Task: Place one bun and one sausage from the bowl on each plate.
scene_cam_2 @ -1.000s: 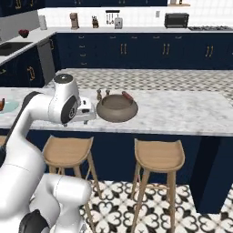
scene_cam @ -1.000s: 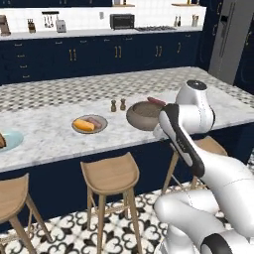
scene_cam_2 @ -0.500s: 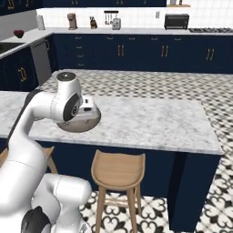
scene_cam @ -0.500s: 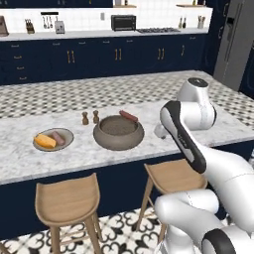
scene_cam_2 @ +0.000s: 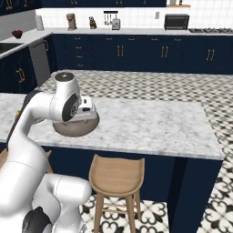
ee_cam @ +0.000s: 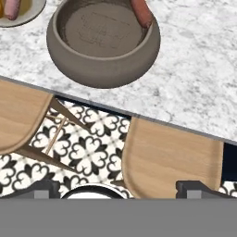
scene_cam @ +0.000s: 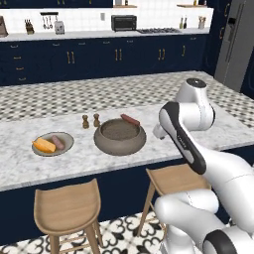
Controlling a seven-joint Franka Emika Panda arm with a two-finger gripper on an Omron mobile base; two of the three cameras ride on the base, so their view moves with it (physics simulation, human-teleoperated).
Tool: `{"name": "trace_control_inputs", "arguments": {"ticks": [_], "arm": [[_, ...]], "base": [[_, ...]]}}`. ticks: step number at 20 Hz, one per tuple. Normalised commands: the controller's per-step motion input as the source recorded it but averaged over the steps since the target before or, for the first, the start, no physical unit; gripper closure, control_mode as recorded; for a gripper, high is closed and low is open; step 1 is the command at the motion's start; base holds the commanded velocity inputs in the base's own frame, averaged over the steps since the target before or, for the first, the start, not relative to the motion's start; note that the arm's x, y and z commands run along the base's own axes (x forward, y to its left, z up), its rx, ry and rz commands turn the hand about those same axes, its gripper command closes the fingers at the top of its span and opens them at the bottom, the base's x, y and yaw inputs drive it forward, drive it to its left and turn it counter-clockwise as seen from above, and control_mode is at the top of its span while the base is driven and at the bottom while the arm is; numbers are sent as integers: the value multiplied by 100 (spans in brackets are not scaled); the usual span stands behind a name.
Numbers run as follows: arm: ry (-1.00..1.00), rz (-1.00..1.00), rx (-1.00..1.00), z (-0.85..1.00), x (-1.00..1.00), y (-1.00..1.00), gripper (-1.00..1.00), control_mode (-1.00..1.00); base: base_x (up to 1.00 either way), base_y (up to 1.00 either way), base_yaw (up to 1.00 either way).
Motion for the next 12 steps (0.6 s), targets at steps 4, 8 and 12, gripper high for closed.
{"name": "trace_control_inputs", "arguments": {"ticks": [4,8,12], "arm": [[0,0,0,0,43,18,-100,-100],[7,1,0,0,100,34,-100,-100],[15,1,-7,9,100,33,-100,-100]], "base": [[10,6,0],[0,0,0],[0,0,0]]}}
